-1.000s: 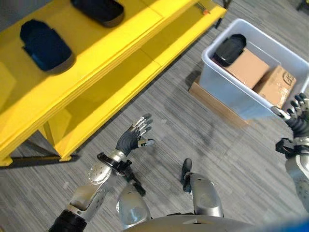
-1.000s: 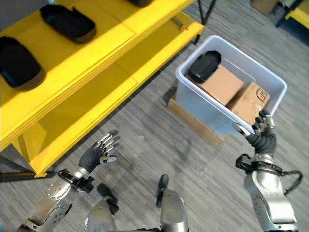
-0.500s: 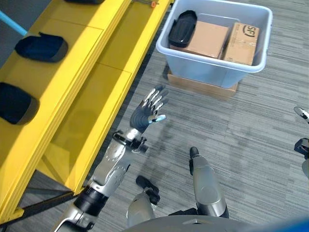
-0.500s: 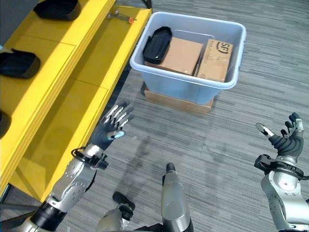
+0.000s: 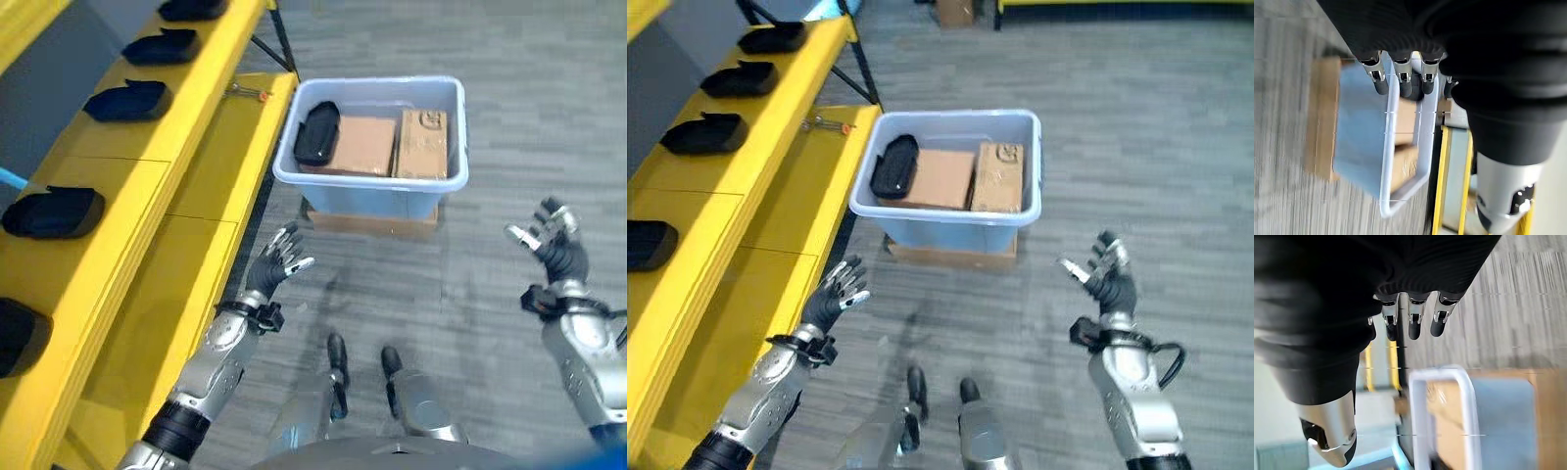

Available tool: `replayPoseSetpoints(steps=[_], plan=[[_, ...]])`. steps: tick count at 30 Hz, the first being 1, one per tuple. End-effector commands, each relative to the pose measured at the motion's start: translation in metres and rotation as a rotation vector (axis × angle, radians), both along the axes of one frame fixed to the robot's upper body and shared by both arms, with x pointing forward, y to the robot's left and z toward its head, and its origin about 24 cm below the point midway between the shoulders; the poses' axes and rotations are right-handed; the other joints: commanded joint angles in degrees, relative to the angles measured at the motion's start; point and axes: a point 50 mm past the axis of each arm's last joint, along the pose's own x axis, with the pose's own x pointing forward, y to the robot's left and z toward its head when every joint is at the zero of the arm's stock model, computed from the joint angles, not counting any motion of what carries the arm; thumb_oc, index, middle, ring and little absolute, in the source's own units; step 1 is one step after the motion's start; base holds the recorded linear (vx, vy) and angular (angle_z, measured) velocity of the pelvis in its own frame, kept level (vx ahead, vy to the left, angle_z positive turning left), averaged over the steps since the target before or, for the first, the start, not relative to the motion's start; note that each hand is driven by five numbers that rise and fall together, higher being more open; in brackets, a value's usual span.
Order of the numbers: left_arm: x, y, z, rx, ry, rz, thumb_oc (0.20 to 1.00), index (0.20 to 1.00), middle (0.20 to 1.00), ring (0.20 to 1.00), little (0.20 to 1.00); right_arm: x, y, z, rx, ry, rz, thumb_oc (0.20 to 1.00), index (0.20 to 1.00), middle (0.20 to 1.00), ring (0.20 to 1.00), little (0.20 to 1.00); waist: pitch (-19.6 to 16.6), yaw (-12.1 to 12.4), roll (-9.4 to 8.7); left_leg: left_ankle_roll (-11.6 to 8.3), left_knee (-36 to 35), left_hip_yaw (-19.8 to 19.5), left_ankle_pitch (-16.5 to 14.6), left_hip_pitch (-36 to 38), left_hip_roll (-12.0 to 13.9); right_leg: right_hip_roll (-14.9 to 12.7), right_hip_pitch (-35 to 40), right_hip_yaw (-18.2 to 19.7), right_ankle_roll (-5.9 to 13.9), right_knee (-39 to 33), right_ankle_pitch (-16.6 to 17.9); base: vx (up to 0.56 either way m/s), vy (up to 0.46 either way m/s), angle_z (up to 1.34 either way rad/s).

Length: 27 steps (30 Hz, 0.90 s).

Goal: Move parts from the plastic box to the shelf.

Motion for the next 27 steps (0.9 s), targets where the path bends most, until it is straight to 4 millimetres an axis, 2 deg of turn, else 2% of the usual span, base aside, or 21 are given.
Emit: replayPoseSetpoints(steps=[1,3,8,13,14,16,17,18,20,21,22,23,24,25,27], plan=[[0.009,0.0,0.033,0.024,-0.17,-0.046,1.0,1.0,1.0,1.0,1.0,0.015,0.002,0.039,-0.019,-0.182,0.014,1.0,1.0,1.0,1.0,1.0,0.01,-1.52,-1.69,2.62,-0.8,2.79,3.44,4.12,0.98,-0.65,2.6,0.24,5.71,-1.53,-0.66,0.36,0.246,-1.02],[0.005,-0.004,0.029,0.055,-0.167,-0.08,1.0,1.0,1.0,1.0,1.0,0.011,0.004,0.035,-0.001,-0.164,0.022,1.0,1.0,1.0,1.0,1.0,-0.96,-1.92,-2.4,3.86,-1.06,4.81,1.66,6.36,1.17,-1.66,2.06,-0.55,6.83,-2.37,0.63,0.3,0.213,-0.8],[0.005,-0.008,0.026,0.073,-0.134,-0.086,1.0,1.0,1.0,1.0,1.0,0.011,0.009,0.029,0.029,-0.149,0.045,1.0,1.0,1.0,1.0,1.0,-1.55,-2.17,-2.84,4.75,-1.02,7.14,0.09,8.06,1.29,-3.27,1.25,-1.35,7.94,-3.56,2.32,0.15,0.146,-0.3],[-0.002,0.0,0.019,0.143,-0.11,-0.047,1.0,1.0,1.0,1.0,1.0,0.011,0.016,0.026,0.05,-0.132,0.066,1.0,1.0,1.0,1.0,1.0,-2.71,-1.32,-3.22,5.76,0.44,8.83,-2.04,10.38,1.67,-5.53,2.05,-2.3,9.12,-2.3,2.32,0.16,0.149,-0.25],[-0.006,0.004,0.016,0.182,-0.094,-0.061,1.0,1.0,1.0,1.0,1.0,0.008,0.012,0.022,0.048,-0.112,0.048,1.0,1.0,1.0,1.0,1.0,-3.8,-1.07,-3.53,6.47,0.29,9.07,-2.34,11.6,1.33,-6.29,2.71,-2.23,10.03,-1.13,3.5,0.17,0.124,-0.07],[-0.007,0.005,0.014,0.185,-0.082,-0.061,1.0,1.0,1.0,1.0,1.0,0.008,0.011,0.021,0.05,-0.103,0.039,1.0,1.0,1.0,1.0,1.0,-4.13,-0.94,-3.66,6.82,0.22,9.13,-2.5,12.0,1.15,-6.56,2.8,-2.2,10.37,-0.36,4.07,0.13,0.1,0.05],[-0.008,0.007,0.012,0.197,-0.053,-0.062,1.0,1.0,1.0,1.0,1.0,0.009,0.009,0.016,0.056,-0.088,0.01,1.0,1.0,1.0,1.0,1.0,-4.61,-0.46,-3.83,7.89,0.03,9.24,-3.07,13.03,0.68,-7.18,2.59,-2.93,10.62,3.26,5.74,0.13,0.108,0.05],[-0.008,0.007,0.011,0.198,-0.047,-0.061,1.0,1.0,1.0,1.0,1.0,0.009,0.009,0.016,0.056,-0.09,0.003,1.0,1.0,1.0,1.0,1.0,-4.65,-0.37,-3.87,8.05,0.0,9.27,-3.16,13.18,0.58,-7.28,2.45,-3.04,10.63,3.9,6.0,0.19,0.162,-0.07],[-0.009,0.011,0.01,0.154,-0.025,-0.036,1.0,1.0,1.0,1.0,1.0,0.013,0.011,0.016,0.077,-0.095,0.006,1.0,1.0,1.0,1.0,1.0,-4.13,1.26,-3.55,9.45,-0.22,11.63,-4.11,14.69,0.89,-9.55,0.16,-9.06,10.08,15.12,9.11,0.15,0.169,-0.15],[-0.009,0.012,0.012,0.143,-0.035,-0.02,1.0,1.0,1.0,1.0,1.0,0.015,0.013,0.017,0.08,-0.098,0.02,1.0,1.0,1.0,1.0,1.0,-3.43,1.82,-3.19,9.84,-0.47,12.93,-4.77,15.72,1.45,-10.78,-2.2,-11.12,10.42,20.81,11.46,0.1,0.147,-0.34],[-0.009,0.013,0.014,0.144,-0.046,-0.013,1.0,1.0,1.0,1.0,1.0,0.017,0.014,0.018,0.08,-0.102,0.032,1.0,1.0,1.0,1.0,1.0,-2.96,2.16,-2.95,9.87,-0.55,13.65,-4.97,16.23,1.93,-11.52,-3.4,-12.21,10.33,22.75,11.51,0.1,0.088,-0.78],[-0.009,0.011,0.017,0.145,-0.061,-0.007,1.0,1.0,1.0,1.0,1.0,0.021,0.015,0.023,0.074,-0.119,0.057,1.0,1.0,1.0,1.0,1.0,-1.97,2.54,-3.14,9.49,-0.75,14.83,-5.13,16.92,2.54,-11.73,-5.23,-14.05,10.17,22.02,9.8,0.1,-0.005,-1.12],[-0.009,0.008,0.018,0.138,-0.062,-0.007,1.0,1.0,1.0,1.0,1.0,0.022,0.015,0.026,0.073,-0.127,0.066,1.0,1.0,1.0,1.0,1.0,-1.32,2.07,-3.66,9.12,-0.89,14.72,-5.41,17.6,2.33,-10.45,-5.48,-13.86,10.4,19.25,8.86,0.22,-0.187,-1.15],[-0.006,-0.001,0.017,0.136,-0.062,-0.032,1.0,1.0,1.0,1.0,1.0,0.024,0.015,0.036,0.064,-0.15,0.09,1.0,1.0,1.0,1.0,1.0,-1.28,0.03,-5.21,8.05,-2.43,12.98,-5.72,18.51,0.7,-4.89,-6.31,-11.95,10.56,4.02,8.38,0.26,-0.262,-0.75],[-0.005,-0.008,0.015,0.116,-0.066,-0.06,1.0,1.0,1.0,1.0,1.0,0.023,0.013,0.041,0.072,-0.169,0.096,1.0,1.0,1.0,1.0,1.0,-1.33,-1.67,-6.12,7.74,-3.86,10.34,-6.47,19.89,-1.43,-2.91,-8.87,-9.97,11.51,-6.61,13.01,0.31,-0.266,0.08]])
